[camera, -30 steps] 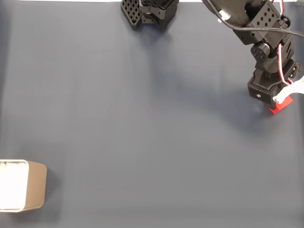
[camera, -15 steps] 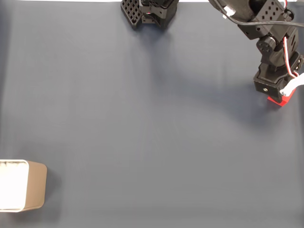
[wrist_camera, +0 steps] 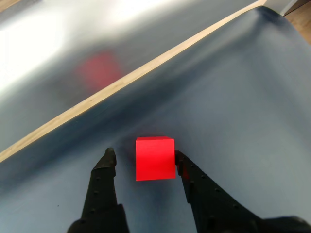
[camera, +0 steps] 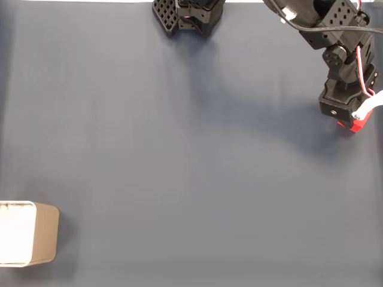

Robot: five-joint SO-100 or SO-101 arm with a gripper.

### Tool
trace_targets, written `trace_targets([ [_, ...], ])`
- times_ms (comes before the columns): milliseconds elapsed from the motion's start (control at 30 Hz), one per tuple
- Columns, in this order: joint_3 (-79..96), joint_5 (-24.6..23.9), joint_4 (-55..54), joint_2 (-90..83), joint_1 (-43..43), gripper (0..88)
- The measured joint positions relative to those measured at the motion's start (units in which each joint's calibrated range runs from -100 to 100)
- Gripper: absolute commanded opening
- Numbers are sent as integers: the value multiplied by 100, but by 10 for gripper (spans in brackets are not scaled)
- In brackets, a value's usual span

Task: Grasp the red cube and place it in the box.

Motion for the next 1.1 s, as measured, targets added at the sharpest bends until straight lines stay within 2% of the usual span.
trace_targets([
  [333,36,83,135,0,0,164],
  [1100,36,83,135,0,0,56],
])
